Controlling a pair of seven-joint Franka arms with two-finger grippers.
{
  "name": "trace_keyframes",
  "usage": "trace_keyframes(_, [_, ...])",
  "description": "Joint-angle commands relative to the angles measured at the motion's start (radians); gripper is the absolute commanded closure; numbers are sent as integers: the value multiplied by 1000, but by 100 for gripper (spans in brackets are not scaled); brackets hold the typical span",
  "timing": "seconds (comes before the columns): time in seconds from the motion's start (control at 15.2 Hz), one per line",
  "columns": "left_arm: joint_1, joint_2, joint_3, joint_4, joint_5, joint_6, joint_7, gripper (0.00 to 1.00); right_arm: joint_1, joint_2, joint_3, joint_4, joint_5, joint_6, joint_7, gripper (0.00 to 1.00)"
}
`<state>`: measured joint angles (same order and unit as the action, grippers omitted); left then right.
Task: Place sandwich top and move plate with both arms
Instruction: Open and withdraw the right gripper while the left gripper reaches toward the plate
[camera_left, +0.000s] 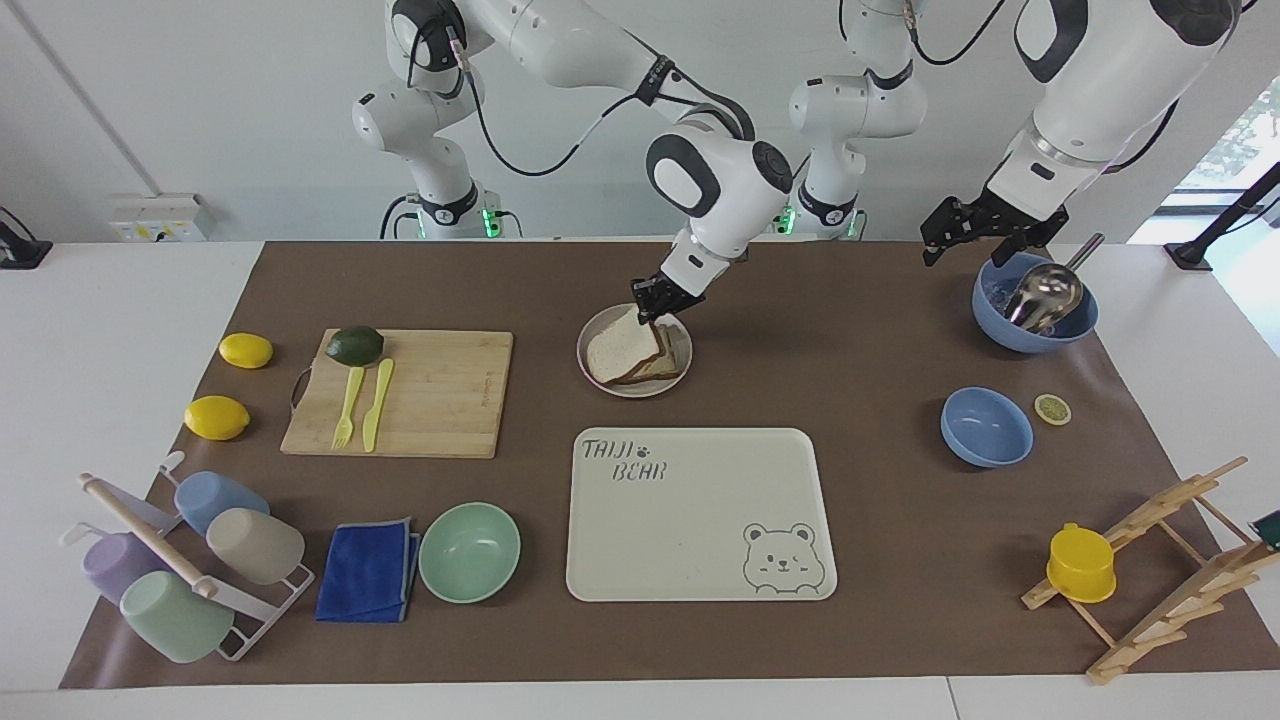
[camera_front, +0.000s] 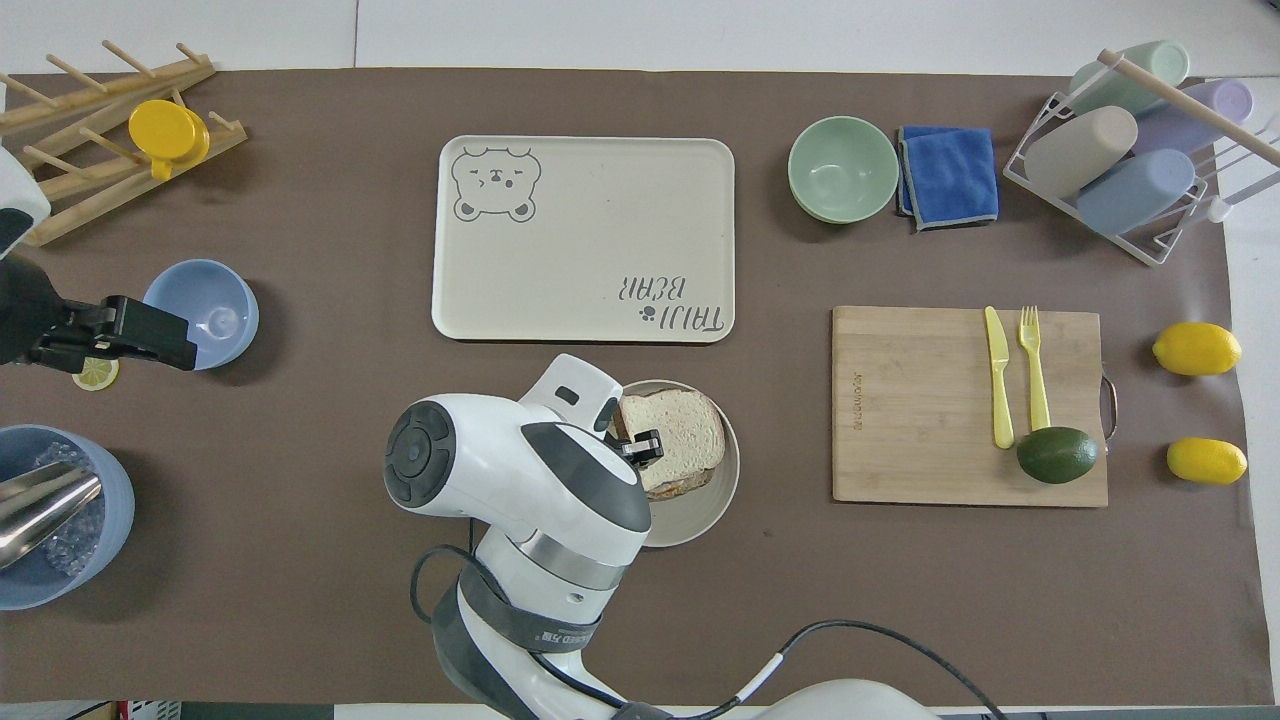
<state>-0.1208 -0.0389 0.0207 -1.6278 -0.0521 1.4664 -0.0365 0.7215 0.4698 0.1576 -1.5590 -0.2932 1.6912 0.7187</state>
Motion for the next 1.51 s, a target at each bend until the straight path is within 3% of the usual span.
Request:
trace_keyframes(0.0, [7,-19,-7,-14,20,0,-11,0,-22,-11,8,-52,19,77,30,48])
trace_keyframes(0.07, [7,-19,-7,-15,20,0,-11,0,-19,-11,10,-44,31,76,31,31])
trace_keyframes(0.26, [6,-21,-7,-15,20,-8,-8,0,-62,-75,8,-38,98,68,21,0])
trace_keyframes(0.53, [6,-30,-7,-33,20,-5,-8,0,-277,-242,10,-39,199,-8,-65,0])
trace_keyframes(0.72, [3,-36,-8,-46,18,2,-13,0,-478,-350,7,-38,265,-119,-229,0])
trace_keyframes(0.92, [-22,-76,-22,-142,14,81,-57,0,-693,-424,0,-42,266,-217,-310,0])
trace_keyframes(1.05, [-98,-125,-28,-252,11,193,-161,0,-827,-457,-1,-36,269,-267,-468,0])
trace_keyframes(1.18, [-176,-141,-30,-331,11,279,-251,0,-896,-476,-7,-36,269,-284,-551,0])
trace_keyframes(1.45, [-279,-115,-31,-432,-5,409,-319,0,-909,-480,-9,-38,253,-275,-562,0])
